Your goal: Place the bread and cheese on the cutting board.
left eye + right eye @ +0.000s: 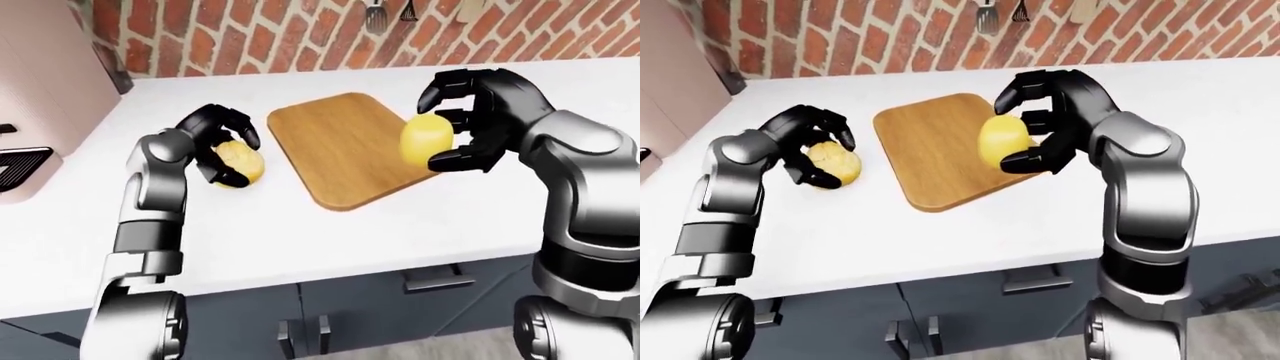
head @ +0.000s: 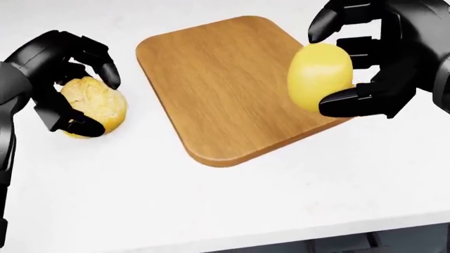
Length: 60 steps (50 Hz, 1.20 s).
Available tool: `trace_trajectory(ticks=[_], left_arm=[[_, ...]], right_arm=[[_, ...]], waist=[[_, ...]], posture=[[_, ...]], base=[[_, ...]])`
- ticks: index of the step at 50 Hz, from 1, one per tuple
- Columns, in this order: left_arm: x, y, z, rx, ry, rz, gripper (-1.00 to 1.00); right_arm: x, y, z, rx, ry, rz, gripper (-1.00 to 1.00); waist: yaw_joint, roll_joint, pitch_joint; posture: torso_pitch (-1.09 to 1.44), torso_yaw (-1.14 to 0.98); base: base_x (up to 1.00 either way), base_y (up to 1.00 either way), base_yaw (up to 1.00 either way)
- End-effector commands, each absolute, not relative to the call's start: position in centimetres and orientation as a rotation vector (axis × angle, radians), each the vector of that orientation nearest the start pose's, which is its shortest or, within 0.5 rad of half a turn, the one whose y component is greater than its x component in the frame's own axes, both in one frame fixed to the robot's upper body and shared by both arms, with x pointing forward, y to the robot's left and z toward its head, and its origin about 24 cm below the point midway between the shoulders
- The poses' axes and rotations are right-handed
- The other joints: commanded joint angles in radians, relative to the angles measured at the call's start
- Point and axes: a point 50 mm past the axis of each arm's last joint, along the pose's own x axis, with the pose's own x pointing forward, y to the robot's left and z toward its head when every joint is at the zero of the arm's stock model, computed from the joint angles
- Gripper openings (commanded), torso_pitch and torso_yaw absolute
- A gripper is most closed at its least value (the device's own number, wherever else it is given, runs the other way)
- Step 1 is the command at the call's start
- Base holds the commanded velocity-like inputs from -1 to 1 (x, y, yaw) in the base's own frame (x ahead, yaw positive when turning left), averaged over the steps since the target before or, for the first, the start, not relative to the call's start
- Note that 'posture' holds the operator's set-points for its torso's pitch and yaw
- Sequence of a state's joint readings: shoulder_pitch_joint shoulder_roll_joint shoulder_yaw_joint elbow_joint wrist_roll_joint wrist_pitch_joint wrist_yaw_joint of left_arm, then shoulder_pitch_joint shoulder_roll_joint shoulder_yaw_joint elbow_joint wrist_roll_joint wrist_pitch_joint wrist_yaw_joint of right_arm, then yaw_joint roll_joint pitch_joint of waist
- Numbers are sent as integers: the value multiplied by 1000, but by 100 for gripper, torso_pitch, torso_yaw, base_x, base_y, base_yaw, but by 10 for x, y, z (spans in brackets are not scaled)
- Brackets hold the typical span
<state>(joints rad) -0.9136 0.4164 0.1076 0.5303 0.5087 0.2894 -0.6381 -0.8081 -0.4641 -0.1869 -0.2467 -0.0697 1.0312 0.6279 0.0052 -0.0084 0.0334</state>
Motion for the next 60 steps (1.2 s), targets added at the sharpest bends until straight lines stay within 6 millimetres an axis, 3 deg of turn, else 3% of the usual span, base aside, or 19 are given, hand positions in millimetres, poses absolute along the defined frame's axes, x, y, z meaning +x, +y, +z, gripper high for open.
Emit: trace_trajectory(ticks=[1,5,10,14,19,22,27,30,34,42,49,60], left_arm=[[385,209,242,745,23,-249,-93],[378,203,266,760,-8,-251,-94],[377,194,310,773,-70,-252,-94],[375,180,336,778,-105,-263,-94],[376,163,358,789,-141,-268,-94],[377,149,356,801,-147,-287,-94],[400,120,349,804,-153,-280,-95],[412,99,328,803,-141,-290,-94],[419,77,315,797,-129,-301,-94],[422,58,310,845,-137,-286,-94],[416,42,330,846,-194,-273,-95],[420,44,308,892,-152,-261,-95]], right_arm=[[312,-201,287,-341,-80,282,-92],[315,-199,297,-334,-101,276,-93],[317,-198,311,-335,-124,265,-92],[319,-198,313,-331,-122,266,-92],[323,-200,318,-320,-121,255,-93],[328,-203,316,-340,-106,247,-94],[328,-205,325,-327,-121,235,-94],[326,-212,321,-321,-116,227,-94],[321,-220,319,-318,-117,218,-94],[313,-226,314,-312,-116,214,-94],[310,-235,310,-293,-119,206,-94],[309,-237,310,-300,-113,202,-94]], waist=[[1,0,-31],[-1,-2,-24],[1,-6,-18],[4,-8,-15],[6,-13,-13],[5,-15,-10],[9,-23,-13],[10,-28,-15],[11,-38,-21],[10,-52,-23],[13,-58,-18],[13,-64,-16]], posture=[[0,0],[0,0],[0,0],[0,0],[0,0],[0,0],[0,0],[0,0],[0,0],[0,0],[0,0],[0,0]], base=[[0,0,0],[0,0,0],[0,0,0],[0,0,0],[0,0,0],[0,0,0],[0,0,0],[0,0,0],[0,0,0],[0,0,0],[0,0,0],[0,0,0]])
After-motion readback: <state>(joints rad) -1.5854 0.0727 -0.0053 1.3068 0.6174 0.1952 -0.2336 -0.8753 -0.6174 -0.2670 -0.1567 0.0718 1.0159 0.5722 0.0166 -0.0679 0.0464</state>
